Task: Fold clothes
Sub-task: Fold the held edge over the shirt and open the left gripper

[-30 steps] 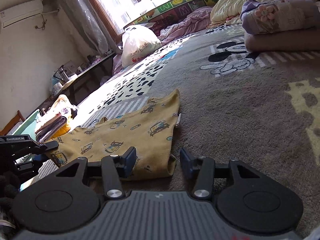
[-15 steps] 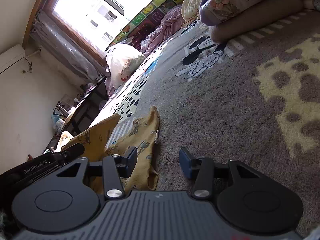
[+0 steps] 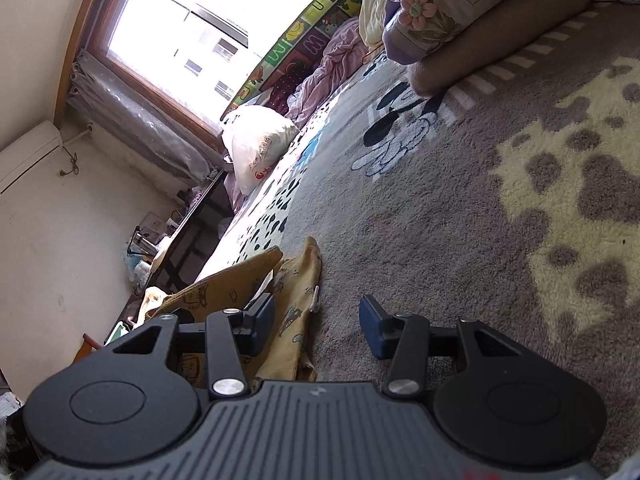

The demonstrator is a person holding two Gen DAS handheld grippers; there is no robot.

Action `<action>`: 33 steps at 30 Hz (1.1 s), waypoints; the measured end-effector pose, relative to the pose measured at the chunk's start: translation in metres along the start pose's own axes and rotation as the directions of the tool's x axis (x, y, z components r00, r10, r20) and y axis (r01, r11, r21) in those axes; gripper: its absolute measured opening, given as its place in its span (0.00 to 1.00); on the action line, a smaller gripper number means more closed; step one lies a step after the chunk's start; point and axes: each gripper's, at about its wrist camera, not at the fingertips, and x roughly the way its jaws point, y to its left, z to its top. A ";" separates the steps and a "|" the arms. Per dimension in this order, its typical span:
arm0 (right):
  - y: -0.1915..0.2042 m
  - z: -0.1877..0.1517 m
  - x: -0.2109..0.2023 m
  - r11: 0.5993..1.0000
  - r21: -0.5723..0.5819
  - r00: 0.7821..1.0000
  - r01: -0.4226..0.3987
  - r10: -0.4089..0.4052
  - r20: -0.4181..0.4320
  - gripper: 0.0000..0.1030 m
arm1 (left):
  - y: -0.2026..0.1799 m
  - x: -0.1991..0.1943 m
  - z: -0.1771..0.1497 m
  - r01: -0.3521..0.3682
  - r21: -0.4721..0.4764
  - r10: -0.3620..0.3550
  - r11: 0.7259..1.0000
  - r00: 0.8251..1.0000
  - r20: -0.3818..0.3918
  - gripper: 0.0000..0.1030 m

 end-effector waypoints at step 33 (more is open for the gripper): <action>0.059 -0.033 0.029 0.938 -0.333 0.985 -0.094 0.040 -0.166 0.25 | 0.059 0.067 0.050 0.185 -0.226 -0.197 0.956 0.980 -0.034 0.04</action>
